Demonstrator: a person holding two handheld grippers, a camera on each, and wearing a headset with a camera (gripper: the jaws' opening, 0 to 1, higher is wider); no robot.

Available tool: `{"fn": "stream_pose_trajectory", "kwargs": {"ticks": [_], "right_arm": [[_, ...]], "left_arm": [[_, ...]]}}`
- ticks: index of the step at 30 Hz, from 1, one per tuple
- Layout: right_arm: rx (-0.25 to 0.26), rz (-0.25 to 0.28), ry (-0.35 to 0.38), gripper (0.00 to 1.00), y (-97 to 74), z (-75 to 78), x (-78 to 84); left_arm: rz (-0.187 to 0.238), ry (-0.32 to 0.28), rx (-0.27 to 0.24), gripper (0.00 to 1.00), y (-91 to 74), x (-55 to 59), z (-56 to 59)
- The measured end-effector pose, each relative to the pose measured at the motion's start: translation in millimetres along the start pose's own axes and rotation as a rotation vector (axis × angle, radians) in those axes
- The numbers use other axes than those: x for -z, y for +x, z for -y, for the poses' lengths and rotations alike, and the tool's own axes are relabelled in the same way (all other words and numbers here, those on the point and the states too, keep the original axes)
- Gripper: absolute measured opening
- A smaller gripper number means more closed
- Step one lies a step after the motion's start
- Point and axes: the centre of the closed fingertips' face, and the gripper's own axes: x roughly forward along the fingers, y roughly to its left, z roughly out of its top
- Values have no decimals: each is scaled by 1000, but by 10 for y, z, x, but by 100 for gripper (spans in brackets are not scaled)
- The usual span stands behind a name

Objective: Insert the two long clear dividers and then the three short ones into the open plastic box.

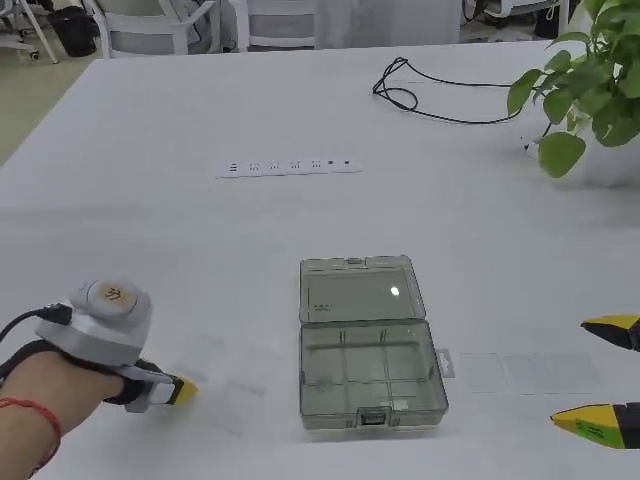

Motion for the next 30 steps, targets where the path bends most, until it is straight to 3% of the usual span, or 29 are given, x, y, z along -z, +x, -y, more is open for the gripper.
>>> {"fn": "stream_pose_trajectory", "kwargs": {"ticks": [5, 14, 20, 30], "right_arm": [[-2, 5, 1, 76, 12, -6, -58], [-3, 33, 26, 70, 45, -35, -248], [0, 64, 55, 66, 97, -72, -443], [2, 138, 120, 56, 198, -176, -807]], "left_arm": [[37, -28, 16, 30, -78, -41, 74], [142, -94, 66, 30, -230, -220, 255], [248, -140, 138, 30, -355, -445, 484], [369, -192, 249, 30, -533, -749, 861]]}}
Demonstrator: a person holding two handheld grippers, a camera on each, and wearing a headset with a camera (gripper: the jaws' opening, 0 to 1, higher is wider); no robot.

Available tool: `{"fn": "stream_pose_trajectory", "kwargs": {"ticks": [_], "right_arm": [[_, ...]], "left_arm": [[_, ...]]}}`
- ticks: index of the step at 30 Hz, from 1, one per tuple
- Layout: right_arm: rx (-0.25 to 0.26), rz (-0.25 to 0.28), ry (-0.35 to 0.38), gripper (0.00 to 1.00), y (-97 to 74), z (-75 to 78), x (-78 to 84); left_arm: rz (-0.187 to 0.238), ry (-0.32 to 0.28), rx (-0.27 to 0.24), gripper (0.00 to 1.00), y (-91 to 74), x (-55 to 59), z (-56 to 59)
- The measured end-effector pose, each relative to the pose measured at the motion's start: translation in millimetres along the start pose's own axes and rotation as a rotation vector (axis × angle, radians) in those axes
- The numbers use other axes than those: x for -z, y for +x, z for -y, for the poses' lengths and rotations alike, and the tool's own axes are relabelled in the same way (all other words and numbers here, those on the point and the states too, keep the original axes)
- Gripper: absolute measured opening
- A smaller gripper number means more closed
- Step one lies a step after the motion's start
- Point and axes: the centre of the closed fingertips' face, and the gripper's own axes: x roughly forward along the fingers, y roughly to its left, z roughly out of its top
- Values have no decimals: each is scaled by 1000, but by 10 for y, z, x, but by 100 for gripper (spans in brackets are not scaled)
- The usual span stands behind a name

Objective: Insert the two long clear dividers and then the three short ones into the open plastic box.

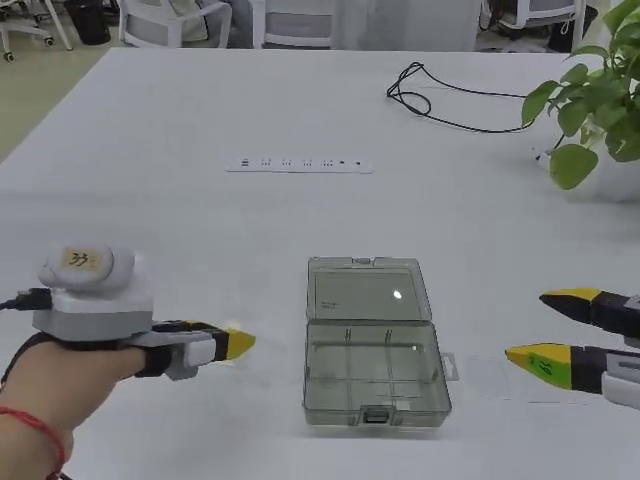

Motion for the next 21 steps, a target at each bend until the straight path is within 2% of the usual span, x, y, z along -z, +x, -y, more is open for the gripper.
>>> {"fn": "stream_pose_trajectory", "kwargs": {"ticks": [10, 14, 21], "right_arm": [[-5, 33, 64, 48, 205, -203, -249], [-13, 34, 79, 42, 312, -304, -297], [-15, 48, 165, 33, 525, -444, -333]], "left_arm": [[73, -24, 122, 30, 115, -119, 506], [87, -25, 160, 30, 169, -138, 664], [105, -22, 221, 30, 264, -169, 976]]}}
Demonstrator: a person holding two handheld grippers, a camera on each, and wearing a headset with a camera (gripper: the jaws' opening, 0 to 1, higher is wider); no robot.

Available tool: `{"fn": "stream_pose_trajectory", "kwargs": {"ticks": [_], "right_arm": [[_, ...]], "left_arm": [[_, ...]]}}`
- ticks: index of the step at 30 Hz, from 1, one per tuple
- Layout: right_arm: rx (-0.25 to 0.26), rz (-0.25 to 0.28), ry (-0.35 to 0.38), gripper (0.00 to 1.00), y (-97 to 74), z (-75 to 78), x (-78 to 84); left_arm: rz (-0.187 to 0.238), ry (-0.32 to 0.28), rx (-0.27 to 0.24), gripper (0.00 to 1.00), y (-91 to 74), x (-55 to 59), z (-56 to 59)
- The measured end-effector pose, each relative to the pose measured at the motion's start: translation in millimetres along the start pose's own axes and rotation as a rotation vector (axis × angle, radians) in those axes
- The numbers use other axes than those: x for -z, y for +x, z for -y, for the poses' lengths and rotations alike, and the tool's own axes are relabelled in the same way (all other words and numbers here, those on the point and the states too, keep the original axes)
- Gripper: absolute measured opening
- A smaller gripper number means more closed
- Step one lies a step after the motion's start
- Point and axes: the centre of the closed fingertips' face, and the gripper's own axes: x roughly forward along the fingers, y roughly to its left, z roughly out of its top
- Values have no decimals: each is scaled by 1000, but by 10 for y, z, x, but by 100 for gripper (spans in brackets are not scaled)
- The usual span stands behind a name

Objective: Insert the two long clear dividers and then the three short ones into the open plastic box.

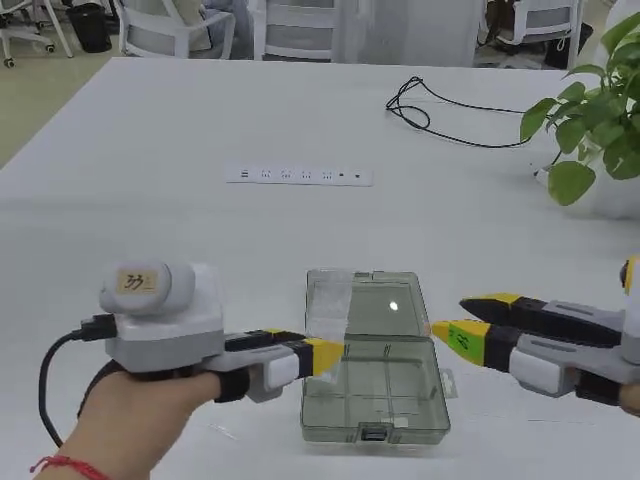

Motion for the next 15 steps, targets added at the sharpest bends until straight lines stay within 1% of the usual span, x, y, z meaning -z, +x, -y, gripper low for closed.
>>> {"fn": "stream_pose_trajectory", "kwargs": {"ticks": [3, 5, 7, 12, 15], "right_arm": [[-2, -14, 30, 31, 103, -66, 62], [11, -25, 45, 28, 150, -66, 104], [12, -28, 82, 25, 188, -71, 127], [5, -36, 118, 21, 261, -114, 159], [7, -44, 128, 18, 283, -126, 185]], "left_arm": [[-1, 14, 26, 30, 71, 13, 131], [-5, 23, 40, 30, 111, 29, 191], [-6, 27, 49, 30, 141, 37, 246], [-19, 67, 64, 30, 185, 51, 338], [-23, 89, 65, 30, 196, 45, 365]]}}
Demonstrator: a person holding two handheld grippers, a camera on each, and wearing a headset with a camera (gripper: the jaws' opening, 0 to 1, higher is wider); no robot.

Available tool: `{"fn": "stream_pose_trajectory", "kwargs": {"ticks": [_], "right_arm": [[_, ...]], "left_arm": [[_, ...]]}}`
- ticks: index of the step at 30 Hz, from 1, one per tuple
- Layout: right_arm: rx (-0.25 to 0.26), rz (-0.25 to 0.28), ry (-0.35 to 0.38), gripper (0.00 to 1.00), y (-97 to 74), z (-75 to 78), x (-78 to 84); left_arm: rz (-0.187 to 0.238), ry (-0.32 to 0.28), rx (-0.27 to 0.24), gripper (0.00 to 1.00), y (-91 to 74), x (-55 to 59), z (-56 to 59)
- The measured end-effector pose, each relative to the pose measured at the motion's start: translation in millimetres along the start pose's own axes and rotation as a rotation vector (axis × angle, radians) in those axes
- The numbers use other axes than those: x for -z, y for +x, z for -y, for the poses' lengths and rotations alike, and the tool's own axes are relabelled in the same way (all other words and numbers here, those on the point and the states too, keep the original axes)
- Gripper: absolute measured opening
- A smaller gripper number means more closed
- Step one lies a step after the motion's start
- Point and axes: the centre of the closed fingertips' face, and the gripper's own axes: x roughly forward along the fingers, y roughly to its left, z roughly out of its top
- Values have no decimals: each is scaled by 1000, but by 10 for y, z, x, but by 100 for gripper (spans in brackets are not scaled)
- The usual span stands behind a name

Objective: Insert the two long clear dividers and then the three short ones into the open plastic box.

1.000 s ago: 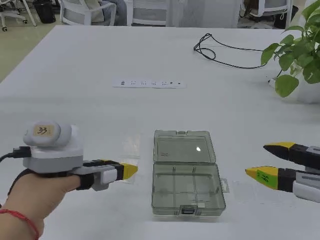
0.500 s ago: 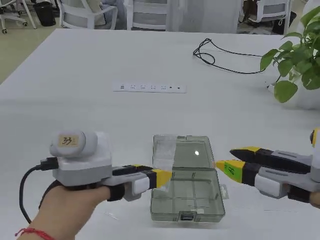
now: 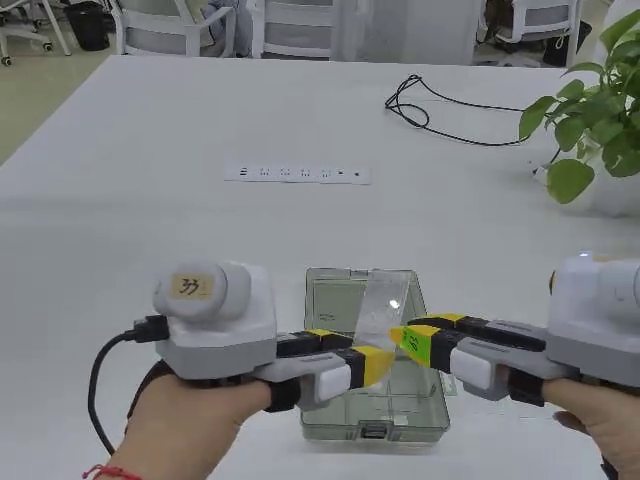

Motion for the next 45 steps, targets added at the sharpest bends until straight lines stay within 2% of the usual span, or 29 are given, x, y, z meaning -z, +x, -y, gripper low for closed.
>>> {"fn": "stream_pose_trajectory", "kwargs": {"ticks": [10, 15, 17, 21, 23, 27, 33, 38, 45], "right_arm": [[2, -9, 59, 10, 30, -25, 43], [25, 7, 110, 8, 28, -17, 26], [25, 6, 110, 7, 29, -16, 23], [26, 2, 116, 7, 36, -35, 23], [27, -1, 111, 7, 39, -42, 22], [27, -5, 117, 7, 44, -48, 11], [44, -4, 124, 7, 15, -5, -34], [66, -6, 139, 7, -4, 115, -52], [100, -41, 154, 7, -16, 241, -58]], "left_arm": [[-14, 62, -2, 30, 13, 1, 38], [-3, 61, -5, 31, 20, -16, 31], [-2, 55, -6, 27, 20, -14, 26], [13, 46, 11, 35, 29, -28, 63], [6, 74, 12, 36, 32, -11, 77], [5, 75, 21, 38, 24, 4, 83], [2, 96, 15, 44, -29, 45, 23], [-8, 123, 15, 49, -105, 96, -48], [-25, 165, 16, 58, -228, 197, -184]]}}
